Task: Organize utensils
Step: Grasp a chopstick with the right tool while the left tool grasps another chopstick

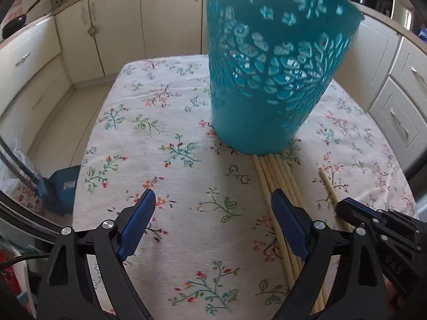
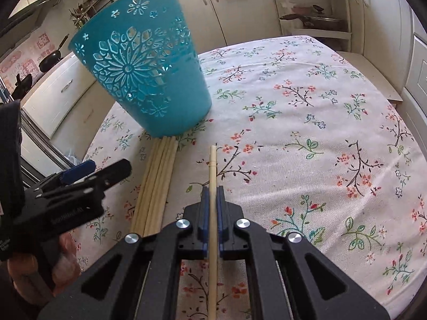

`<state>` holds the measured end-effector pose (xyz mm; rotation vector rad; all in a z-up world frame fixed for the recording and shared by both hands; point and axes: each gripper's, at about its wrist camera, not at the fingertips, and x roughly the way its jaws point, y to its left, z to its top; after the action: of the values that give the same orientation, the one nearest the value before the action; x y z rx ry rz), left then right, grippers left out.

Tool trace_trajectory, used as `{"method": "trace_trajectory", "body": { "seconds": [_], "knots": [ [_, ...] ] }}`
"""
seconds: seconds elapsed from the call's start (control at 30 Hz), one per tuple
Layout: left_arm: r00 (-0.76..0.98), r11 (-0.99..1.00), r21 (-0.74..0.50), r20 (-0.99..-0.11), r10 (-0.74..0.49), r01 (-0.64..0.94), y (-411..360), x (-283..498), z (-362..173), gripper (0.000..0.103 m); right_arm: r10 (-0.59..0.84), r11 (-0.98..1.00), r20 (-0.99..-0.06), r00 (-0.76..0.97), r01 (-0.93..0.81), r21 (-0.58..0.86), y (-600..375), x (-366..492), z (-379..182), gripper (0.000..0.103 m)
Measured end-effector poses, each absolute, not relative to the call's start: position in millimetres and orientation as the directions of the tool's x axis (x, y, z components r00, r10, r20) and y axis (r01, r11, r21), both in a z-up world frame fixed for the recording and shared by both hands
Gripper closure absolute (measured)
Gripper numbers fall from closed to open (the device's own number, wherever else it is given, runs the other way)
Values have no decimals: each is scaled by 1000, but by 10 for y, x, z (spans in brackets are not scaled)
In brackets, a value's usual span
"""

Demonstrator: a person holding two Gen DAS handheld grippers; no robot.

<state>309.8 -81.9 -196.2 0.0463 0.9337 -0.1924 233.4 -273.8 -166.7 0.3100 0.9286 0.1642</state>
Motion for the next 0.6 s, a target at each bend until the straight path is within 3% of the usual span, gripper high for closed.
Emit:
{"method": "trace_trajectory", "body": {
  "seconds": [0.6],
  "knots": [
    [548,988,-19,-831,-100,152,-948,3149,-2054,19,316,921,-754,576,5,389,-2818,2403,-1678,97]
  ]
}}
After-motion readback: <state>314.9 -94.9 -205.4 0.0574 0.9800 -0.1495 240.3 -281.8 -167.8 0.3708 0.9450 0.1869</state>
